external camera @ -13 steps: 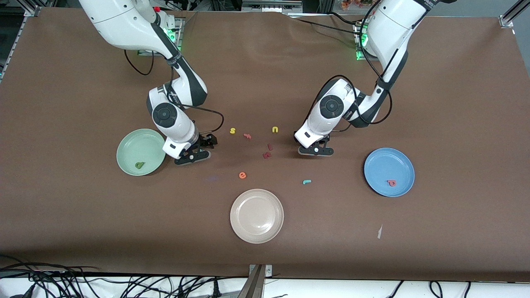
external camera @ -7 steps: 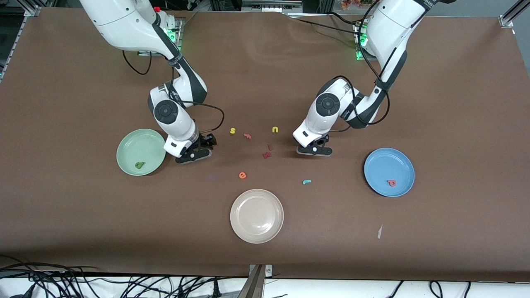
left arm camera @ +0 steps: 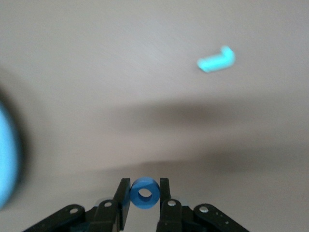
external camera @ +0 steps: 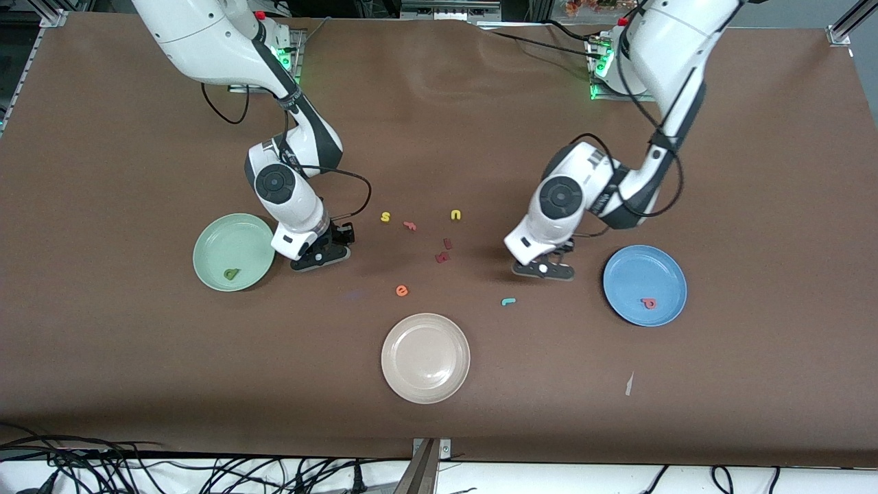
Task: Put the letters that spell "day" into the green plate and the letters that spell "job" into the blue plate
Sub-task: 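Release o over blue plate while the right gripper grasps cyan y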
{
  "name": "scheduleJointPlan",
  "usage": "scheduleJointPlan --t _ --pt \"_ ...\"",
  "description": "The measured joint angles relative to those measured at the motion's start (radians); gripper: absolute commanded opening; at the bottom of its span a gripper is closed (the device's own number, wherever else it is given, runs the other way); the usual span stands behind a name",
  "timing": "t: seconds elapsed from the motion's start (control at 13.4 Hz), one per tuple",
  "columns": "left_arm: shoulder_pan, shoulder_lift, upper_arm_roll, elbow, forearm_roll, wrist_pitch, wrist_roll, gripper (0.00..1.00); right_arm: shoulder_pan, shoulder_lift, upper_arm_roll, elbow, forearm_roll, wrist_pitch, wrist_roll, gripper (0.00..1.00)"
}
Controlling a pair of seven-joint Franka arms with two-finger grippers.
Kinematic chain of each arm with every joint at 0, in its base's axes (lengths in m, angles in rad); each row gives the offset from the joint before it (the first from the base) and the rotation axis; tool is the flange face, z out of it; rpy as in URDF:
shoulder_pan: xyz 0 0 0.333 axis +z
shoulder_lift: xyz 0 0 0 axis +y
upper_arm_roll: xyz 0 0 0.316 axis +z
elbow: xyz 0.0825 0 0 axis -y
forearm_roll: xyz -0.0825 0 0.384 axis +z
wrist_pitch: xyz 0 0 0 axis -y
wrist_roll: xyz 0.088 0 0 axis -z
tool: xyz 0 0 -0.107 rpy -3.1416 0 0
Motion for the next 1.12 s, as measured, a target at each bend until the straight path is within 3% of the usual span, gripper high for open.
scheduleJointPlan --t 0.3,0.37,0.45,0.52,0.6,0.82,1.12 --pt "0.186 -0.018 0.005 0.012 0.000 -0.017 0.332 0.18 0.000 -0.002 0.000 0.000 0.000 0.003 0.000 0.21" --pt "0.220 -0.018 0.005 0.012 0.000 -0.017 0.393 0.25 0.000 -0.004 0.000 0.000 0.000 0.003 0.000 0.14" --pt "0.248 -0.017 0.005 0.013 0.000 -0.017 0.450 0.49 0.000 -0.005 0.000 0.000 0.000 0.002 0.000 0.08" --pt "0.275 -0.015 0.006 0.014 0.000 -0.016 0.499 0.90 0.000 -0.006 0.000 0.000 0.000 0.002 0.000 0.02" --pt "0.297 -0.012 0.005 0.016 0.000 -0.016 0.532 1.00 0.000 -0.007 -0.001 0.000 -0.001 0.001 0.000 0.01" --pt "0.325 0.001 0.002 0.028 -0.008 -0.013 0.551 1.00 0.000 -0.008 -0.001 0.000 -0.001 0.002 0.000 0.01" --pt "0.287 0.026 -0.015 0.086 -0.160 -0.013 0.426 1.00 -0.005 -0.041 -0.020 0.008 -0.001 -0.041 -0.040 0.01"
